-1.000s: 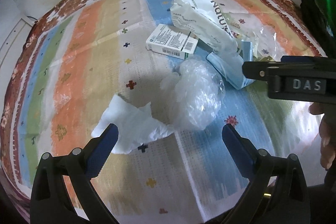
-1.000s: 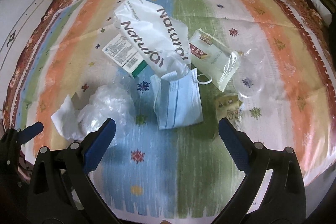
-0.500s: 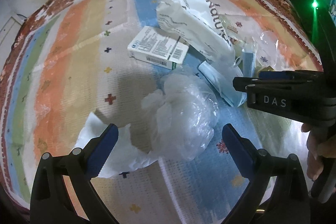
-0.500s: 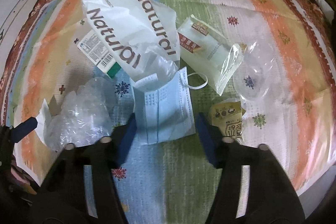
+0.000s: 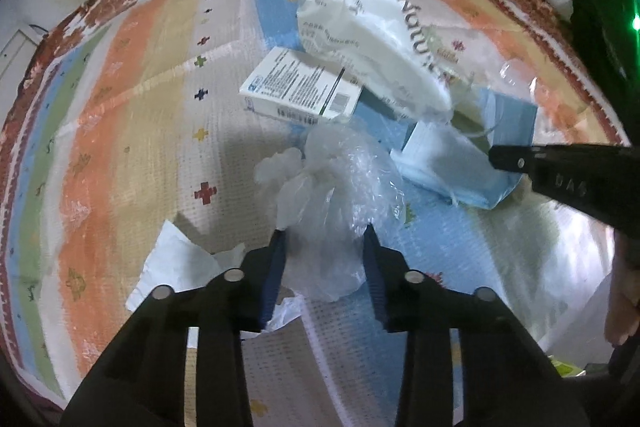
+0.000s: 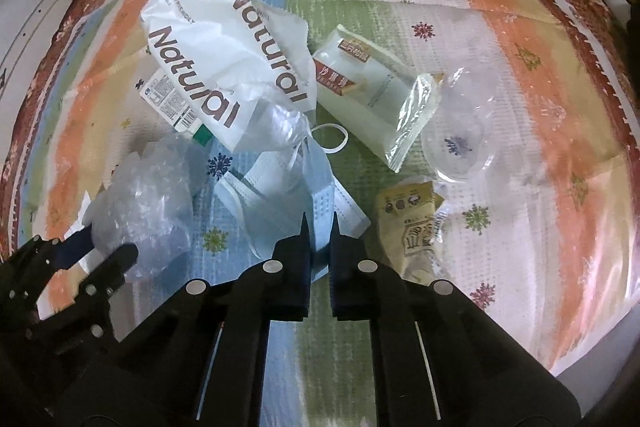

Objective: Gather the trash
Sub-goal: 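Grasp the crumpled clear plastic with the left gripper while the right gripper grasps the blue mask, then carry the plastic and the mask with both grippers over the black bin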

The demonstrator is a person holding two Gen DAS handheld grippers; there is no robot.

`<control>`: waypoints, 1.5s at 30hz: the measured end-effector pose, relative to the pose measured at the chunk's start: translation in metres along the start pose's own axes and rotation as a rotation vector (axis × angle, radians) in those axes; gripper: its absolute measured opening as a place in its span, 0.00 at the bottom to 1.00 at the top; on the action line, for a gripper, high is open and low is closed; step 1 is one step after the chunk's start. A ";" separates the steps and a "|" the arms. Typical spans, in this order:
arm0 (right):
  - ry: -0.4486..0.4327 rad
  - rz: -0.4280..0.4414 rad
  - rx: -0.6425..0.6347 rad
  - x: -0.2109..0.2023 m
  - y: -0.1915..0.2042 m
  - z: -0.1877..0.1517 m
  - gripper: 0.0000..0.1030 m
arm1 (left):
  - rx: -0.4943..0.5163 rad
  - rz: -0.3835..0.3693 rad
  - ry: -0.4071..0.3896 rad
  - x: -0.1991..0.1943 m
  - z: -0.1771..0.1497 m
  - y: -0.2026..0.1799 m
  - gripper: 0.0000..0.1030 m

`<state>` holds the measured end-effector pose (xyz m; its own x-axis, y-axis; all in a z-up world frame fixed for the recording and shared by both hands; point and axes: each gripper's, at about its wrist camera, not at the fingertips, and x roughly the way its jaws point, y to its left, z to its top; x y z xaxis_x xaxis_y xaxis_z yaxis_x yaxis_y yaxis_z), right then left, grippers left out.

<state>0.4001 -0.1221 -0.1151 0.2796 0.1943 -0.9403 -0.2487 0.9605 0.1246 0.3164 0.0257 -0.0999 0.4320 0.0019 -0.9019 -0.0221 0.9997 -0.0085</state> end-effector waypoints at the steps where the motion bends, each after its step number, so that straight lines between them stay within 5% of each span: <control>1: -0.002 0.001 0.001 -0.002 -0.001 -0.001 0.05 | -0.009 -0.012 -0.007 -0.004 0.001 0.001 0.32; 26: -0.131 0.024 -0.105 -0.090 0.010 -0.039 0.05 | -0.251 -0.134 -0.061 -0.098 -0.020 0.037 0.30; 45: -0.178 0.126 -0.217 -0.153 0.027 -0.103 0.05 | -0.240 -0.162 -0.126 -0.153 -0.071 0.018 0.30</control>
<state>0.2553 -0.1461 -0.0005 0.3875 0.3598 -0.8488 -0.4787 0.8653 0.1483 0.1861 0.0416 0.0075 0.5555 -0.1395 -0.8197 -0.1491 0.9531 -0.2633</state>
